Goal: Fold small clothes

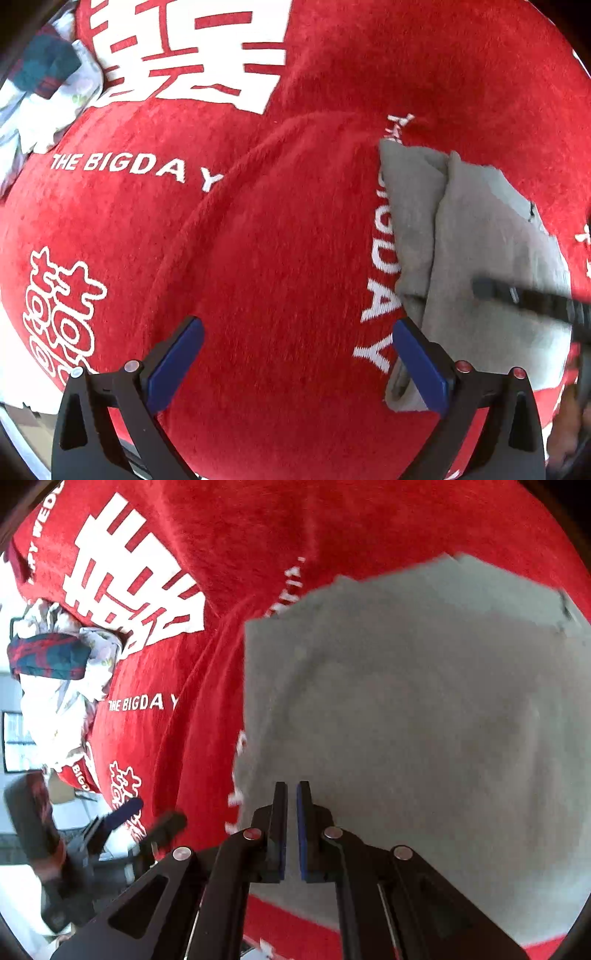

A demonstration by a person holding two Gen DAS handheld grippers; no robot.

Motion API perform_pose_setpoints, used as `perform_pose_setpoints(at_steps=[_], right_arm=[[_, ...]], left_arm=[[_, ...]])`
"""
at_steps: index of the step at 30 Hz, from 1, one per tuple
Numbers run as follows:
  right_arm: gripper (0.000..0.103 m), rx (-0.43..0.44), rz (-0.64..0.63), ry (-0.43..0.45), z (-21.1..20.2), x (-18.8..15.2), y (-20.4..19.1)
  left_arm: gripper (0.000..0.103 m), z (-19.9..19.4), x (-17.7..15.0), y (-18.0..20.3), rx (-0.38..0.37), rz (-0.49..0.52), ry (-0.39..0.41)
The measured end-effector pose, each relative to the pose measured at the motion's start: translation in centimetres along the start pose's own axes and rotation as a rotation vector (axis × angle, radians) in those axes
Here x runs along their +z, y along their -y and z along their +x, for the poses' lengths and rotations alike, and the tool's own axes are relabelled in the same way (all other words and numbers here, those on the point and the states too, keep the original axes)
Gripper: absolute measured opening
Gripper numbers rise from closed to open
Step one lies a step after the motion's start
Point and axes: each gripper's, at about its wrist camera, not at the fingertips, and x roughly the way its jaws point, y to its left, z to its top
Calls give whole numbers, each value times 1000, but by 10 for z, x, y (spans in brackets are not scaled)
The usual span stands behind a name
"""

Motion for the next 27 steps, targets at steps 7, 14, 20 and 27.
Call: perform_pose_setpoints(at_steps=[7, 14, 20, 27], right_arm=[[7, 36, 103, -11, -25, -48, 29], [62, 90, 259, -6, -39, -90, 66], [70, 124, 382, 6, -38, -110, 89], [71, 199, 495, 47, -35, -123, 107]], left_arm=[[102, 13, 6, 9, 20, 10, -83], [102, 7, -2, 25, 2, 80, -70], [102, 13, 1, 40, 21, 126, -93], [102, 15, 2, 53, 20, 165, -112]])
